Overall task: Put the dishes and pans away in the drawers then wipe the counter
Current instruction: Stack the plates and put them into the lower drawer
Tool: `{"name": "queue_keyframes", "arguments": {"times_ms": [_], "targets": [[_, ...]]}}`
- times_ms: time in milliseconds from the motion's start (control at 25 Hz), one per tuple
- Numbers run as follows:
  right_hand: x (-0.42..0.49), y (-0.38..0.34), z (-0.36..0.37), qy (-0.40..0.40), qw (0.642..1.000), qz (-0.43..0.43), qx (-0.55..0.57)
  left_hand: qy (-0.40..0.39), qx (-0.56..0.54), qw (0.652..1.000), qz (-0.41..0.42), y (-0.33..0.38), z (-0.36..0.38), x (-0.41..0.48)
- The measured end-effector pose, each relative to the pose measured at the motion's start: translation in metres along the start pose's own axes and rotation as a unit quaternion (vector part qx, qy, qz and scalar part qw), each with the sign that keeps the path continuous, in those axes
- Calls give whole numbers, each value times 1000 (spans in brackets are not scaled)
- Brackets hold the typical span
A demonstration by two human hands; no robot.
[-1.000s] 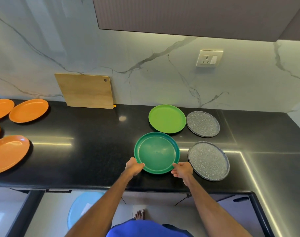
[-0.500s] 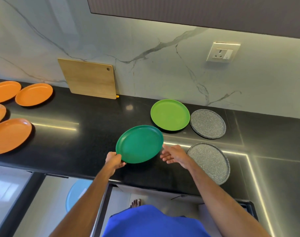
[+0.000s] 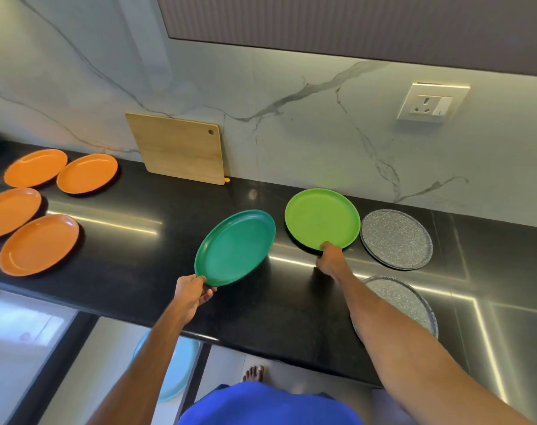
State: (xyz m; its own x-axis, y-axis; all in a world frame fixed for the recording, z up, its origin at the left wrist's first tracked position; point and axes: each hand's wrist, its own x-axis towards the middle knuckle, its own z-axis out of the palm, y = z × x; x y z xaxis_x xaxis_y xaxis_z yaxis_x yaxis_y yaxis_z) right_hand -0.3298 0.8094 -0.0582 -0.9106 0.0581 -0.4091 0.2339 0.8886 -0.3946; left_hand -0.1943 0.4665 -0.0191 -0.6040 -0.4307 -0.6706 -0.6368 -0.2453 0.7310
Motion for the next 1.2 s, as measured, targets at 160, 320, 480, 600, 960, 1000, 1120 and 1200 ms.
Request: {"name": "queue_keyframes", "arguments": {"times_ms": [160, 320, 480, 600, 960, 1000, 1120, 1200], "targets": [[-27, -2, 12, 43, 993, -36, -106, 0, -20, 1000, -3, 0, 1, -1], [-47, 0, 28, 24, 981, -132, -137, -11, -50, 999, -9, -3, 9, -5], [-68, -7, 31, 55, 981, -183, -42, -16, -125, 992, -16, -9, 14, -22], [-84, -19, 26, 100, 967, -227, 60, -20, -191, 981, -15, -17, 11, -42], [-141, -76, 19, 184, 897, -256, 310, 10, -197, 980, 9, -50, -28, -87], [-149, -78, 21, 175, 892, -252, 331, 11, -195, 981, 7, -54, -31, -92], [-170, -79, 29, 150, 881, -218, 392, 11, -185, 983, 3, -67, -42, -104], [-184, -79, 33, 123, 876, -183, 429, 13, -180, 983, 7, -71, -50, -110]]}}
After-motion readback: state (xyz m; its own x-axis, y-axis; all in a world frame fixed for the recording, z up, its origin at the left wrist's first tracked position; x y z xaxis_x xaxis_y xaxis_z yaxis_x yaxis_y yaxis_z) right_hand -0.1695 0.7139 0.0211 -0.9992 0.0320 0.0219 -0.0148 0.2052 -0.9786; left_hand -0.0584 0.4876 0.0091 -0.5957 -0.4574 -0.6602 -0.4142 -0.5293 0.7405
